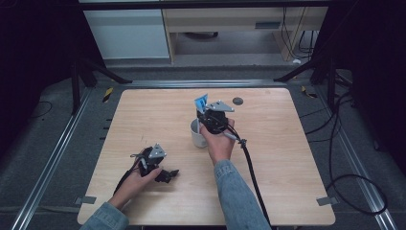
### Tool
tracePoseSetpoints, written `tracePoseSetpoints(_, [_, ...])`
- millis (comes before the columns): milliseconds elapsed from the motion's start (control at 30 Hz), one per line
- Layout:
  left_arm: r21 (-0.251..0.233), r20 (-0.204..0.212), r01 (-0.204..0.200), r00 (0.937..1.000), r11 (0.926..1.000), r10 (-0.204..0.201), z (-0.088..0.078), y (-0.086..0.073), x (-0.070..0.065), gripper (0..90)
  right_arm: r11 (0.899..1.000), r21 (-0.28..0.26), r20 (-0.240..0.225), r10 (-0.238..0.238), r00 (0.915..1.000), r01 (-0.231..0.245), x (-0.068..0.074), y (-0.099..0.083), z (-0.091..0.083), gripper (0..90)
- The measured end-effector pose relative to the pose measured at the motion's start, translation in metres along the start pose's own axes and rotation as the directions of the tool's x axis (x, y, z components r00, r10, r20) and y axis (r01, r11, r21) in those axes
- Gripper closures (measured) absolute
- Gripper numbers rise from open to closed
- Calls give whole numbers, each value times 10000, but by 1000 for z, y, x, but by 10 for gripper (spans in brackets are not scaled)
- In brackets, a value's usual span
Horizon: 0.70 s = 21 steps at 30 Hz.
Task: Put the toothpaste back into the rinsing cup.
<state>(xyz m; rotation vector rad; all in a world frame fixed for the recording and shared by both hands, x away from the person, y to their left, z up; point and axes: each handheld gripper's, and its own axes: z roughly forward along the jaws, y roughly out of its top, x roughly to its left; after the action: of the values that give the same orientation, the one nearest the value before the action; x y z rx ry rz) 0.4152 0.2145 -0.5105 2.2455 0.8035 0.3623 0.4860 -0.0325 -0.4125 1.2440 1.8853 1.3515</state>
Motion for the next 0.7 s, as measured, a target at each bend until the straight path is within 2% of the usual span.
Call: tracePoseSetpoints(700, [-1,-1,-1,10000,10000,1,0,0,0,0,9998,169,-115,38,9999,-36,2,-4,2,727])
